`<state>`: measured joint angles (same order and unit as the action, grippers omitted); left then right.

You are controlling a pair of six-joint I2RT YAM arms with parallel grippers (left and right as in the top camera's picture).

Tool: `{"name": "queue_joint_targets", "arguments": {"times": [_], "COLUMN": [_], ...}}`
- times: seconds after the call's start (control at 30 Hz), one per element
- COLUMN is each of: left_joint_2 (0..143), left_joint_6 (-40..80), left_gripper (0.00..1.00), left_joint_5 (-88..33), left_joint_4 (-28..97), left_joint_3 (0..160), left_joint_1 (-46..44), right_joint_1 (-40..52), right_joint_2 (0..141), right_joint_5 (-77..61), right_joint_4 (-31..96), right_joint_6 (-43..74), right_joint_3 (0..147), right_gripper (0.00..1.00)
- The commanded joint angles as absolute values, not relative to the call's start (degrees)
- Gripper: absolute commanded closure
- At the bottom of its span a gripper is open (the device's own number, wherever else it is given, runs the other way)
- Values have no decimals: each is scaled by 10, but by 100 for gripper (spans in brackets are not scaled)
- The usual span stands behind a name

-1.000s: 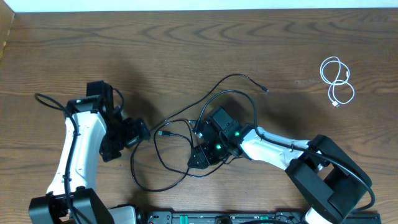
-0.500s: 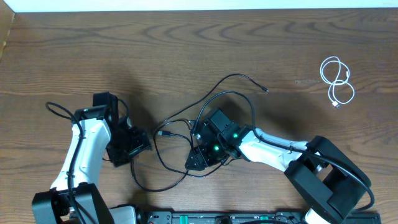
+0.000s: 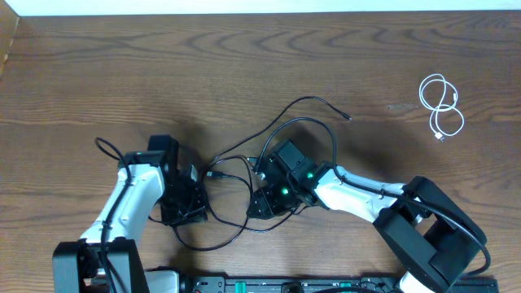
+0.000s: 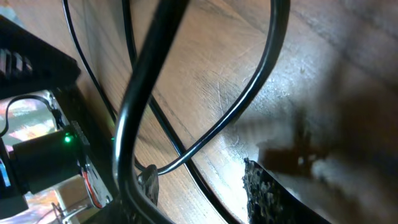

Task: Untangle cables
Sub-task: 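Move the left gripper right toward the black cables beside the right gripper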

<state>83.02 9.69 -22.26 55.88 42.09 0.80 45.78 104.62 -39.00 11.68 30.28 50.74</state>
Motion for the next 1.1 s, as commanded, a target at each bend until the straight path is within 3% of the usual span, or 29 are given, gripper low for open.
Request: {"name": "queue_joint_targets", "arguments": {"times": [0.0,0.47,0.67,0.97,1.07], "left_joint_2": [826,826,826,826,826], "left_joint_6": [84,114,111,105,42], "left_gripper": [93,92,92,92,93], "left_joint_5": [-234,-251,-251,-252,-310], "left_joint_4": [554,508,499,495,501], "left_joint_3": [409,373,368,368,375], "left_joint_1": [-13,-29,-29,-29,-29], "right_joint_1": [459,469,504,533,528], "right_joint_2": [1051,1051,1051,1051,1051], "right_joint_5": [-407,-406,-342,-224,-226], "right_joint_4": [114,-76,-123,-126,-133], "right_joint_6": [350,498,546,619,618], "right_joint_3": [491,394,384,384,384], "right_gripper": [59,60,62,99,99]}}
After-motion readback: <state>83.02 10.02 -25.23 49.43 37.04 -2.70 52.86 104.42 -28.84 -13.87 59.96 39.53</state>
